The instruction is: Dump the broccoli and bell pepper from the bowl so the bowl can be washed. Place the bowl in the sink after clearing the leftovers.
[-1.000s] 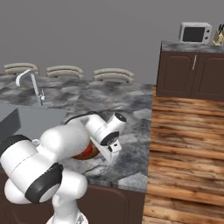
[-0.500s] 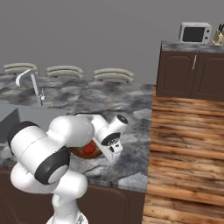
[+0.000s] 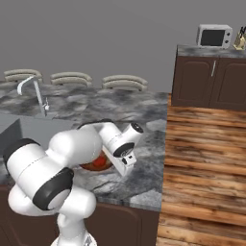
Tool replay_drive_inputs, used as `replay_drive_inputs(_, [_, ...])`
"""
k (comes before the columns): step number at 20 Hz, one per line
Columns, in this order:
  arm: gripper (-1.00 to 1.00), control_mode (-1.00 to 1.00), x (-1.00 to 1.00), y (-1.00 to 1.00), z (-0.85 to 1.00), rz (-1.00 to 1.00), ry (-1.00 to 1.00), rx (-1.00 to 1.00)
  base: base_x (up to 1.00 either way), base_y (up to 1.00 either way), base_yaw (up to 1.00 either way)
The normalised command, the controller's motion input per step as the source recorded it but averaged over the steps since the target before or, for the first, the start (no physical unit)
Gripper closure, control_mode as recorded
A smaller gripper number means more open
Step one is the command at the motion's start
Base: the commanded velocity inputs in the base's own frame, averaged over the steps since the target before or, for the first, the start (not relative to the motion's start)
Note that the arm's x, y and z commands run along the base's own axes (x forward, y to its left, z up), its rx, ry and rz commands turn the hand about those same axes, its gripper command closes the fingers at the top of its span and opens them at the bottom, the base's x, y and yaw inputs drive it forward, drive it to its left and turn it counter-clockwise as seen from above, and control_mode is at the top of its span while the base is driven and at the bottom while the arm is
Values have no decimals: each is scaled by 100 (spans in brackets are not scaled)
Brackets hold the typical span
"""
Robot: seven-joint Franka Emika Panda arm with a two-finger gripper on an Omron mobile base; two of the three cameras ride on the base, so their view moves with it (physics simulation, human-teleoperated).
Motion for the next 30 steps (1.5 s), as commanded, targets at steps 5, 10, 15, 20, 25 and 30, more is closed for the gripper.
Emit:
replay_drive_inputs(5, [100,-100,-34,13,89,-5,-18,0,0,0,0])
replay_drive_inputs(10, [100,-100,-55,23,100,-6,-21,4,0,0,0])
replay_drive_inputs(15, [100,-100,-89,5,89,-8,-9,23,0,0,0])
replay_drive_inputs(20, [100,-100,-90,8,40,-11,-1,33,0,0,0])
replay_drive_inputs(25, [100,-100,-7,0,0,0,-2,4,0,0,0])
replay_drive_inputs(30, [100,-100,0,0,0,0,0,0,0,0,0])
